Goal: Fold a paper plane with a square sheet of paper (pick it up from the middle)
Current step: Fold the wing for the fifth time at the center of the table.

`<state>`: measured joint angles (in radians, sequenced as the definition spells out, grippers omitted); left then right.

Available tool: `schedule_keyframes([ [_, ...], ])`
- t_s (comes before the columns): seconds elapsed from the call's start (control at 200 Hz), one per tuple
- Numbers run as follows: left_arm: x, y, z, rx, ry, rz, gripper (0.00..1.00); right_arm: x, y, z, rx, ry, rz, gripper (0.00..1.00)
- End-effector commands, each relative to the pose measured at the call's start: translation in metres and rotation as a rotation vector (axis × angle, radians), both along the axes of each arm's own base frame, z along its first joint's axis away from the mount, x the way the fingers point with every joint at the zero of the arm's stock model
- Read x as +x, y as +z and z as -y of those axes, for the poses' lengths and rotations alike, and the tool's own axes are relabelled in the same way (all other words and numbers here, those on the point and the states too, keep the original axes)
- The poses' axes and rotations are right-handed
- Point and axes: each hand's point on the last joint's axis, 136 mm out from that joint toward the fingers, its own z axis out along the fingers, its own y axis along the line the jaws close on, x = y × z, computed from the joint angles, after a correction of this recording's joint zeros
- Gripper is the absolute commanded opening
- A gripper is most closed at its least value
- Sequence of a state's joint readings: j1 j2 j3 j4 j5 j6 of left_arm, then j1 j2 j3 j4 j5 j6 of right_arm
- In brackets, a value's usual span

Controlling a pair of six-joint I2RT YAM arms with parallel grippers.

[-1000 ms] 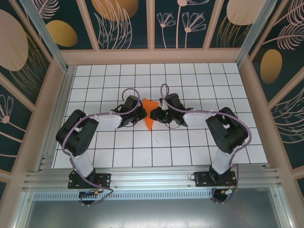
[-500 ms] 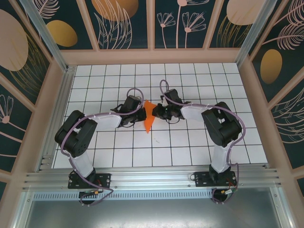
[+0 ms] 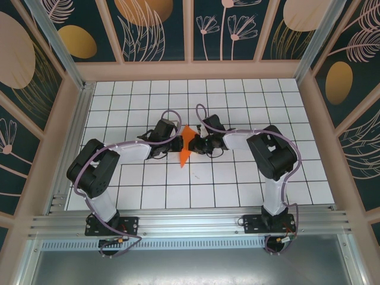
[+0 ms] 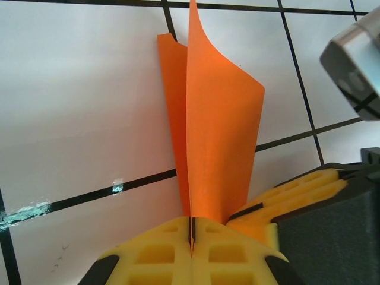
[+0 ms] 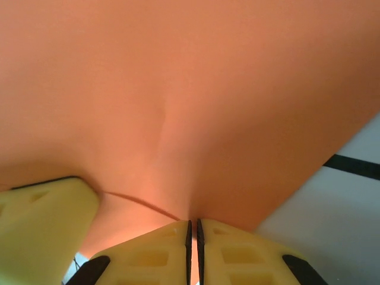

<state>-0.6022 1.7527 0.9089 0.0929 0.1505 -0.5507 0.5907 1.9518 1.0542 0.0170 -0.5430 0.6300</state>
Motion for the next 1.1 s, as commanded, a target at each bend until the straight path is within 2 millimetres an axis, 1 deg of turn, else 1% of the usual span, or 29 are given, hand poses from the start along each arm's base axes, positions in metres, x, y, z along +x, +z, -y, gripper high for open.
schedule_keyframes([
  [0.0, 0.001, 0.004, 0.004, -0.008, -0.024, 0.009, 0.07, -0.001, -0.004, -0.004, -0.006, 0.020, -0.018, 0.15],
  [0.085, -0.001, 0.004, 0.007, -0.034, -0.026, 0.001, 0.13, -0.002, -0.009, -0.001, -0.022, 0.004, -0.033, 0.15],
  [0.155, -0.004, 0.004, 0.010, -0.070, -0.025, -0.003, 0.23, -0.003, -0.013, 0.001, -0.031, -0.009, -0.049, 0.15],
  [0.235, -0.008, 0.005, 0.012, -0.120, -0.023, -0.005, 0.28, -0.004, -0.016, 0.002, -0.034, -0.025, -0.068, 0.15],
  [0.295, -0.012, 0.005, 0.014, -0.161, -0.017, -0.005, 0.30, -0.005, -0.018, 0.003, -0.032, -0.035, -0.082, 0.15],
  [0.385, -0.016, 0.005, 0.012, -0.202, 0.000, -0.001, 0.30, -0.006, -0.020, 0.003, -0.029, -0.052, -0.101, 0.15],
  [0.44, -0.020, 0.000, 0.009, -0.216, 0.014, -0.005, 0.30, -0.006, -0.021, 0.003, -0.027, -0.062, -0.111, 0.14],
  [0.445, -0.020, 0.005, 0.010, -0.225, 0.014, 0.005, 0.30, -0.006, -0.021, 0.003, -0.026, -0.063, -0.112, 0.14],
  [0.455, -0.020, 0.009, 0.009, -0.234, 0.017, 0.015, 0.30, -0.007, -0.021, 0.003, -0.026, -0.063, -0.115, 0.14],
  [0.495, -0.022, 0.013, 0.008, -0.254, 0.024, 0.030, 0.29, -0.007, -0.022, 0.004, -0.027, -0.073, -0.124, 0.14],
  [0.621, -0.030, 0.017, 0.006, -0.323, 0.035, 0.047, 0.26, -0.008, -0.023, 0.004, -0.025, -0.096, -0.147, 0.14],
  [0.726, -0.038, 0.017, 0.006, -0.358, 0.035, 0.048, 0.26, -0.008, -0.022, 0.004, -0.021, -0.114, -0.163, 0.14],
  [0.871, -0.049, 0.006, 0.009, -0.359, 0.019, 0.020, 0.27, -0.009, -0.022, 0.005, -0.018, -0.130, -0.180, 0.14],
  [1.001, -0.053, -0.001, 0.010, -0.350, 0.028, 0.010, 0.27, -0.009, -0.022, 0.005, -0.016, -0.137, -0.185, 0.14],
  [1.091, -0.053, -0.004, 0.008, -0.339, 0.043, 0.014, 0.25, -0.009, -0.022, 0.005, -0.015, -0.140, -0.186, 0.14],
])
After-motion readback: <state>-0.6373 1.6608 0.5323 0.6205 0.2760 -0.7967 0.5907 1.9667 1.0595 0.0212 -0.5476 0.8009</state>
